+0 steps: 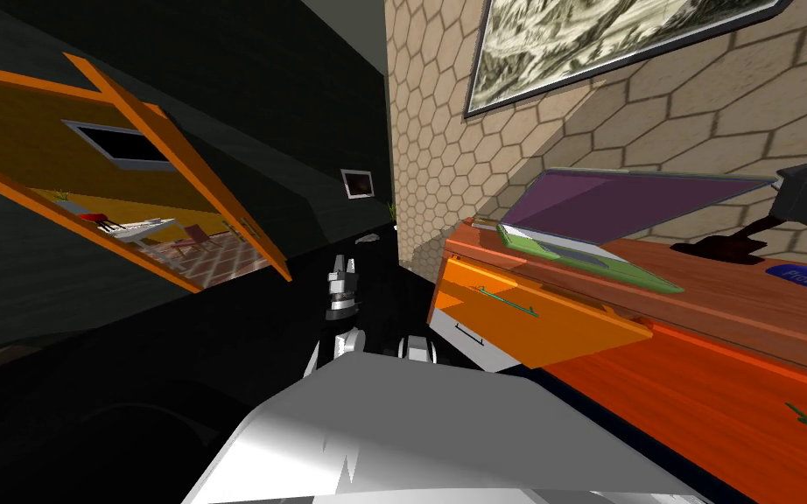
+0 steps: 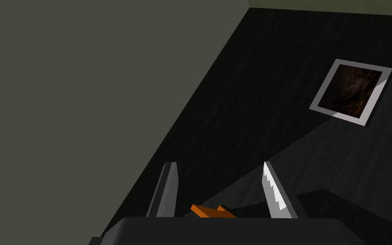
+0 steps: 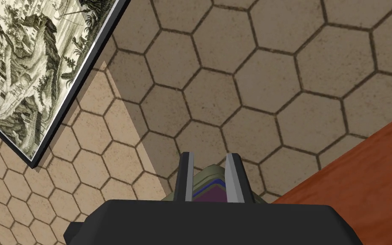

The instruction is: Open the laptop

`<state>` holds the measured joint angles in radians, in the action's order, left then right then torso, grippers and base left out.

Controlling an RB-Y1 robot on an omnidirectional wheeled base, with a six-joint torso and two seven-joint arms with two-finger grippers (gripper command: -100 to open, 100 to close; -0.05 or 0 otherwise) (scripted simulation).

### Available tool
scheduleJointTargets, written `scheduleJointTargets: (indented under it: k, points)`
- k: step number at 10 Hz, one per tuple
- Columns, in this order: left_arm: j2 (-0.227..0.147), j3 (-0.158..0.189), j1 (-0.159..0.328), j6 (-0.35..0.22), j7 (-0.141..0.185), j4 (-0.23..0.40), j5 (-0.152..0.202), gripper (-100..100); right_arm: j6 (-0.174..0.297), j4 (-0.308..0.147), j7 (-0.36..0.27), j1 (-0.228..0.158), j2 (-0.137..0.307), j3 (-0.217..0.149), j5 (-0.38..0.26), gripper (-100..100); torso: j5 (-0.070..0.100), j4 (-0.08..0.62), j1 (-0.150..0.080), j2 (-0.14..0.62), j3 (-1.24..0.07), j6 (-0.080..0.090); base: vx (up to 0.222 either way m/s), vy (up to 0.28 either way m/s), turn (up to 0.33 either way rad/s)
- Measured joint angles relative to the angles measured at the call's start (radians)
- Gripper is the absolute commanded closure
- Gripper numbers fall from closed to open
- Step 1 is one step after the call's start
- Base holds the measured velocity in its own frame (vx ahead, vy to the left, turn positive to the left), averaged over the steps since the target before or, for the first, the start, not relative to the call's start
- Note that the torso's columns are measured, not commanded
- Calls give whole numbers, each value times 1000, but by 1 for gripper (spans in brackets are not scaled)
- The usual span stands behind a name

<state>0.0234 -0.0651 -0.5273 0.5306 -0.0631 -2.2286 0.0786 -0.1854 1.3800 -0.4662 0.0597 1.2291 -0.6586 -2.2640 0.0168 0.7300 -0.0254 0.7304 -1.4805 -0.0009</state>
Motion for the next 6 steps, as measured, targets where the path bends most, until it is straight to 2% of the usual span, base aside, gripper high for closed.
scheduleJointTargets:
  k: [1, 3, 4, 6]
  points:
    - [0, 0, 0, 0, 0, 0, 0, 0, 16, -24, 28, -27, -17, 28, 37, 100, 4, -2, -2, -5, -2, 5, -41, -44, -11]
    - [0, 0, -1, 0, 0, 0, 0, 0, 21, -42, 85, -54, -34, 43, 105, 100, 2, -4, 4, -10, -6, 2, 6, 7, -61]
    - [0, 0, -1, 0, 0, 0, 0, 0, 2, -25, 101, -50, -52, 21, 121, 100, -1, -5, 9, -11, -6, -3, 8, -1, -30]
    - [0, 0, 0, 0, 0, 0, 0, 0, 5, -30, 107, -38, -52, 22, 171, 100, -6, -6, 16, -14, -10, -10, -8, -6, -12]
